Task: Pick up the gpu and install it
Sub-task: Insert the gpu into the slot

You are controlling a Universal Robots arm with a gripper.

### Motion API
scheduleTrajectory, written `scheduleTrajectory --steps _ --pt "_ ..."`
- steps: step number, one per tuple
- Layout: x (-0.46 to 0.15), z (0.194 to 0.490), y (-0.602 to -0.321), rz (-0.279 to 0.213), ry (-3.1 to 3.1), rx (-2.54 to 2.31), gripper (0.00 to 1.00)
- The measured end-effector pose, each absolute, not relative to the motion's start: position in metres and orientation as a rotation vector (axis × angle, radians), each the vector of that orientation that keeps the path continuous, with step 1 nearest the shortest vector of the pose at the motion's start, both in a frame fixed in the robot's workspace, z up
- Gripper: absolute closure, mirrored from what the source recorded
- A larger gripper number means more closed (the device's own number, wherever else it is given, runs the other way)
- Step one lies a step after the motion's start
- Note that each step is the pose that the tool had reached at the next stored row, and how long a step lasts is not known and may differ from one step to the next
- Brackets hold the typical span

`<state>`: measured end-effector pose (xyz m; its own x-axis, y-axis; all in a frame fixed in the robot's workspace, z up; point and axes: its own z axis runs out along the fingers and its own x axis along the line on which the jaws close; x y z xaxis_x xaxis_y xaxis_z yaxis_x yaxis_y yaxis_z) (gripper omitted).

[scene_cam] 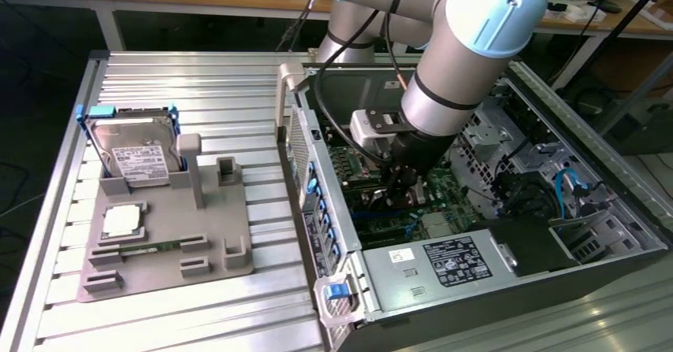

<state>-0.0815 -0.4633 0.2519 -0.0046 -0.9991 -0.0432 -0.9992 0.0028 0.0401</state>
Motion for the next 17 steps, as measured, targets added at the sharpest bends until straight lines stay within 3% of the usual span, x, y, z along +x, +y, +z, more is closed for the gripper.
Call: scheduleTrajectory --steps 17 --pt "-0.0821 0.2506 -0.4631 0.096 2.225 -2.216 0.73"
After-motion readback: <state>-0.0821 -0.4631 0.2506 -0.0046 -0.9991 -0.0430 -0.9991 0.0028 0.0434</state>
